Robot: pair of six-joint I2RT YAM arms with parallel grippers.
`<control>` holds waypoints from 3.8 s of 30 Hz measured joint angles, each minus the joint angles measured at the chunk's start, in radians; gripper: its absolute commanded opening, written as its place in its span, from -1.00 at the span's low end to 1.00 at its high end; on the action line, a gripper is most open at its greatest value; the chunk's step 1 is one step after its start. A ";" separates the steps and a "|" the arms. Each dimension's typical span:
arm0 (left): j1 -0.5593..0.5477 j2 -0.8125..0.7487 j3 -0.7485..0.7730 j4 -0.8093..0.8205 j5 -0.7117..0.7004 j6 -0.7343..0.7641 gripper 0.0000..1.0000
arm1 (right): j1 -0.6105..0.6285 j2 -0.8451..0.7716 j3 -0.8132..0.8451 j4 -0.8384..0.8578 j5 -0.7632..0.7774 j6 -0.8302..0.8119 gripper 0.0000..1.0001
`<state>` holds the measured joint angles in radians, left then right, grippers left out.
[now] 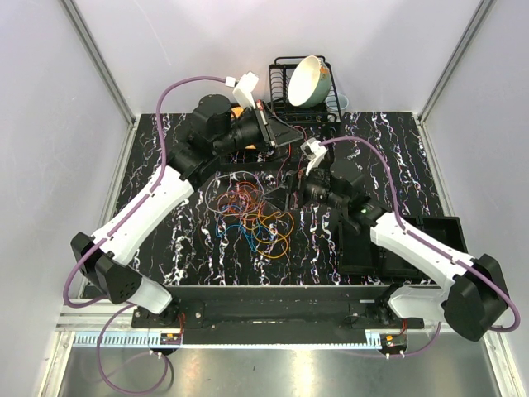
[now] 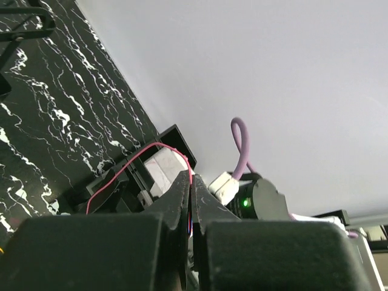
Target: Untangle the cables
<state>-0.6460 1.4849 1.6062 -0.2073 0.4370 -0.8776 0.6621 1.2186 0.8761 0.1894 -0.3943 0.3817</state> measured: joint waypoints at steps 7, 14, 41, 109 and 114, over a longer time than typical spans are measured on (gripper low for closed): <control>0.001 -0.003 0.000 0.000 -0.044 -0.011 -1.00 | 0.017 0.006 0.009 0.000 0.061 -0.021 -0.12; 0.006 -0.012 0.000 0.000 -0.063 -0.013 -1.00 | 0.034 0.017 0.020 -0.005 0.098 -0.026 -0.98; 0.213 -0.374 -0.595 -0.032 -0.191 0.100 0.98 | 0.043 -0.050 0.655 -0.493 0.458 -0.060 -1.00; 0.071 -0.691 -0.751 -0.612 -0.652 0.302 0.98 | 0.045 -0.255 0.821 -0.972 1.574 -0.370 -1.00; 0.069 -0.691 -0.751 -0.612 -0.652 0.304 0.97 | 0.011 -0.221 0.813 -1.112 1.534 -0.259 -1.00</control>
<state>-0.5770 0.7937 0.8555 -0.8192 -0.2146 -0.5739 0.6735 0.9977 1.6890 -0.9230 1.1400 0.1223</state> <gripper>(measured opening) 0.987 0.009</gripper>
